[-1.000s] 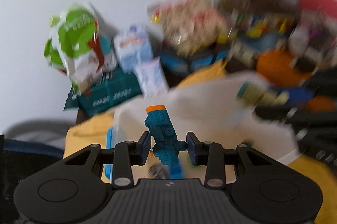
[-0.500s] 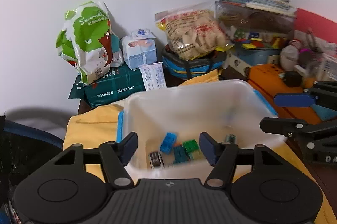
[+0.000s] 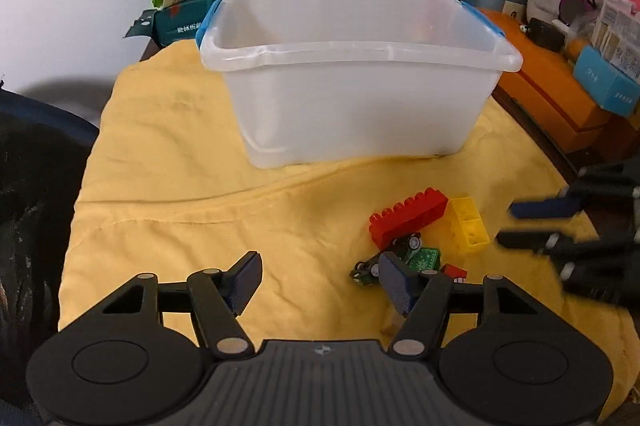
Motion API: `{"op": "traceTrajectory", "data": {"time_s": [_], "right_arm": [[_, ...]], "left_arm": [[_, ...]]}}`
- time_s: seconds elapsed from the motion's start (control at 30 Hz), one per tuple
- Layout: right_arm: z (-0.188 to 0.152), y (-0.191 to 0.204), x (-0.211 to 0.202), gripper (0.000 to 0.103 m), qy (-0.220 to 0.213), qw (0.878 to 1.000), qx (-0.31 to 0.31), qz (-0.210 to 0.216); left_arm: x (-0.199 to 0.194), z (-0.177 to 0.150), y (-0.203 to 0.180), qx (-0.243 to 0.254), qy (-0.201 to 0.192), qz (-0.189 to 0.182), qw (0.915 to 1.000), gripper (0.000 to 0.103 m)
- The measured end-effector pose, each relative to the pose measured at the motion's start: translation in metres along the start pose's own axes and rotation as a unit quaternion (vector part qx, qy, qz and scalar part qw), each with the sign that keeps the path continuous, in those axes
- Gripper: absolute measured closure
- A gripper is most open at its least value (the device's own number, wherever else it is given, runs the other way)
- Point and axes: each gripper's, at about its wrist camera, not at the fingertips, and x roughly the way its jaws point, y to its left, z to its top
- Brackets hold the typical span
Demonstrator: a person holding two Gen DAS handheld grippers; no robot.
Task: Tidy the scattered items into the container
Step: 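Return the right tool to the yellow brick while the left tool approaches the red brick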
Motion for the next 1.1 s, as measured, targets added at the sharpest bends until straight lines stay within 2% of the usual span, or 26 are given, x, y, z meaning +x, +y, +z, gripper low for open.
{"op": "traceTrajectory", "data": {"time_s": [0.07, 0.13, 0.2, 0.27, 0.47, 0.53, 0.6, 0.67, 0.77, 0.9, 0.93, 0.97, 1.0, 1.07, 1.1], "right_arm": [[0.0, 0.005, 0.011, 0.085, 0.002, 1.0, 0.0, -0.003], [-0.001, 0.006, 0.019, 0.085, 0.004, 1.0, -0.003, -0.026], [-0.006, 0.003, 0.027, 0.085, 0.023, 0.999, -0.002, -0.041], [-0.012, -0.005, 0.022, 0.085, 0.02, 0.998, 0.017, -0.05], [-0.032, -0.043, 0.019, 0.085, 0.05, 0.99, 0.079, -0.11], [-0.032, -0.044, 0.005, 0.085, 0.027, 0.99, 0.086, -0.111], [-0.027, -0.033, -0.01, 0.083, -0.008, 0.994, 0.064, -0.093], [-0.019, -0.011, -0.016, 0.079, -0.029, 0.997, 0.016, -0.076], [-0.014, 0.019, -0.001, 0.074, -0.012, 0.995, -0.053, -0.089], [-0.015, 0.03, 0.025, 0.058, 0.017, 0.989, -0.083, -0.123], [-0.017, 0.032, 0.031, 0.058, 0.023, 0.987, -0.094, -0.131], [-0.019, 0.033, 0.035, 0.062, 0.028, 0.985, -0.104, -0.138], [-0.022, 0.033, 0.038, 0.076, 0.036, 0.982, -0.111, -0.148], [-0.025, 0.024, 0.033, 0.078, 0.036, 0.984, -0.08, -0.152], [-0.025, 0.015, 0.026, 0.078, 0.03, 0.99, -0.043, -0.133]], "left_arm": [[-0.002, 0.003, -0.002, -0.003, -0.007, -0.001, 1.0, 0.035], [-0.003, 0.004, -0.003, -0.006, -0.01, -0.003, 0.9999, 0.035], [-0.003, 0.005, -0.004, -0.003, -0.01, -0.002, 0.9999, 0.035], [-0.003, 0.006, -0.007, 0.001, -0.011, -0.001, 0.9999, 0.035], [0.008, 0.015, -0.01, 0.005, -0.009, 0.005, 0.9999, 0.035], [0.011, 0.018, -0.012, 0.009, -0.013, 0.004, 0.9999, 0.035], [0.013, 0.022, -0.014, 0.013, -0.017, 0.004, 0.9998, 0.035], [0.016, 0.025, -0.015, 0.019, -0.018, 0.005, 0.9996, 0.035], [0.018, 0.027, -0.016, 0.023, -0.016, 0.001, 0.9996, 0.035], [0.021, 0.028, -0.018, 0.03, -0.015, -0.001, 0.9994, 0.035], [0.022, 0.028, -0.018, 0.031, -0.014, -0.001, 0.9994, 0.035], [0.022, 0.028, -0.018, 0.032, -0.014, -0.001, 0.9994, 0.035], [0.022, 0.029, -0.018, 0.034, -0.014, -0.002, 0.9993, 0.035], [0.022, 0.029, -0.017, 0.037, -0.016, -0.002, 0.9992, 0.035], [0.023, 0.03, -0.016, 0.038, -0.017, -0.002, 0.9991, 0.035]]}}
